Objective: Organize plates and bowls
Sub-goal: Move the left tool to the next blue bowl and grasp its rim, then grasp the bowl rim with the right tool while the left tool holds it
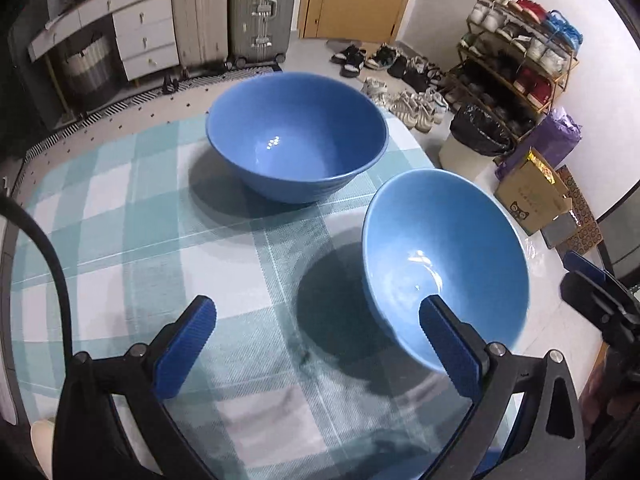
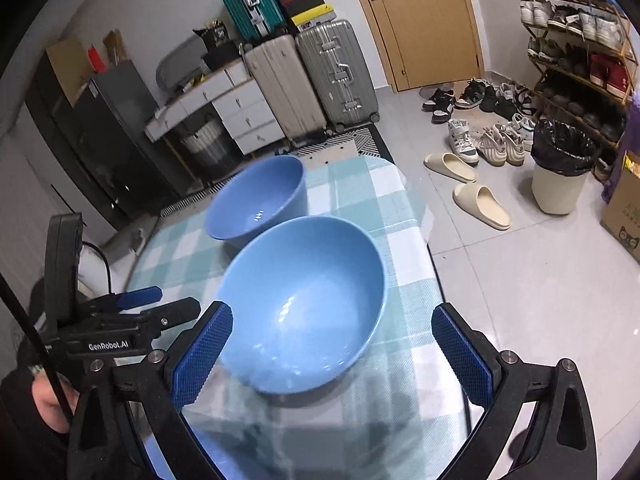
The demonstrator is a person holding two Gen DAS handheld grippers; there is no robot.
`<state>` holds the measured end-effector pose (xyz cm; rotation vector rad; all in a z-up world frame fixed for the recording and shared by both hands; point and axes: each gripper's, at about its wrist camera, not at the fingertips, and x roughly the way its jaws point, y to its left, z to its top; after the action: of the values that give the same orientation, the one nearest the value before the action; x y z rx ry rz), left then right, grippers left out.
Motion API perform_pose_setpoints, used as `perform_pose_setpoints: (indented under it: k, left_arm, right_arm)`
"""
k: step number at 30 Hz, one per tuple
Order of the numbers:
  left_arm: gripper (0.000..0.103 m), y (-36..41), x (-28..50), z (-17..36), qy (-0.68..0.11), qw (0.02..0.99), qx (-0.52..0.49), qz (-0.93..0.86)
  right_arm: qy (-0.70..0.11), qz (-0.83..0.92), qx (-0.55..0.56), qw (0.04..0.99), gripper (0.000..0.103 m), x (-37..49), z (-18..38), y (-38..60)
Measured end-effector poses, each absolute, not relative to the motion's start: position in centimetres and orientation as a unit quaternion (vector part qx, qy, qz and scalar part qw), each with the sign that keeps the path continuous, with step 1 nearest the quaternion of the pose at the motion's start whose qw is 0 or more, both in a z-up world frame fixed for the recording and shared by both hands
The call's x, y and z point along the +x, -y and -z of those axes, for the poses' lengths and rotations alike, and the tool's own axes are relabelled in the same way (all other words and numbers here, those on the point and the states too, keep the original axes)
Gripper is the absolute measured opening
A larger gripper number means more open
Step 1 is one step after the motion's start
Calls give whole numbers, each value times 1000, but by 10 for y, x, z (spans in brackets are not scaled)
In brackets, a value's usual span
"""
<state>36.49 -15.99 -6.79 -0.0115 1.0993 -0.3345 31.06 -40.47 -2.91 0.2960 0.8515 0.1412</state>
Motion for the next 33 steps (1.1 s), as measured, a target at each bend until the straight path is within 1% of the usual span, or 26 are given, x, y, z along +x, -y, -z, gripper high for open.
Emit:
perform_pose_setpoints:
  k: [3, 5, 7, 8, 9, 10, 11, 13, 16, 17, 19, 20, 21, 23, 25, 27, 28, 29, 30, 31, 33]
  left_arm:
    - [101, 168, 367, 72, -523, 838, 2, 155]
    - [101, 171, 369, 73, -526, 836, 2, 157]
    - [99, 176, 371, 76, -531, 833, 4, 155]
    - [98, 175, 373, 77, -532, 832, 5, 155]
    - [95, 177, 374, 77, -533, 832, 7, 155]
    - [88, 179, 376, 78, -534, 831, 10, 153]
    - [85, 181, 378, 80, -540, 828, 10, 151]
    - [71, 185, 381, 83, -551, 819, 6, 160]
    - [58, 190, 385, 88, -560, 812, 3, 165]
    - [56, 190, 386, 89, -562, 810, 2, 166]
    - [49, 191, 387, 91, -565, 807, -2, 169]
    - [44, 192, 387, 92, -566, 807, -2, 171]
    - [35, 193, 388, 93, -567, 805, -1, 174]
    - [32, 193, 389, 94, -571, 801, -8, 178]
    - [29, 189, 391, 95, -570, 801, -21, 179]
    - [24, 188, 392, 96, -570, 800, -28, 186]
    - [19, 188, 392, 97, -571, 799, -30, 189]
    - [17, 188, 392, 97, -571, 797, -32, 192]
    - [14, 189, 391, 96, -570, 798, -29, 196]
    - [10, 190, 391, 95, -568, 798, -28, 200]
    - [8, 191, 390, 95, -566, 799, -22, 199]
  right_arm:
    - [-427, -66, 135, 892, 101, 325, 42, 406]
    - [-434, -64, 136, 888, 97, 333, 52, 409]
    - [-446, -66, 137, 882, 85, 342, 62, 410]
    - [-454, -67, 139, 878, 82, 346, 68, 410]
    - [-458, -68, 141, 875, 80, 348, 72, 409]
    - [-460, -70, 143, 873, 79, 350, 76, 409]
    - [-462, -73, 144, 872, 79, 351, 79, 409]
    - [-467, -80, 155, 867, 74, 355, 84, 410]
    - [-470, -79, 161, 864, 71, 359, 89, 412]
    - [-472, -78, 159, 864, 69, 359, 89, 411]
    - [-478, -76, 156, 861, 57, 362, 91, 410]
    - [-481, -77, 157, 859, 56, 364, 92, 410]
    - [-484, -76, 157, 857, 56, 365, 95, 410]
    - [-490, -72, 158, 854, 52, 368, 99, 412]
    - [-497, -65, 160, 850, 39, 371, 105, 414]
    - [-501, -68, 167, 846, 34, 372, 109, 415]
    - [-502, -68, 167, 846, 33, 372, 110, 415]
    - [-501, -69, 167, 846, 32, 371, 110, 414]
    - [-502, -73, 167, 846, 26, 370, 110, 414]
    - [-501, -74, 167, 846, 23, 371, 110, 413]
    - [-503, -80, 167, 844, 22, 371, 110, 413]
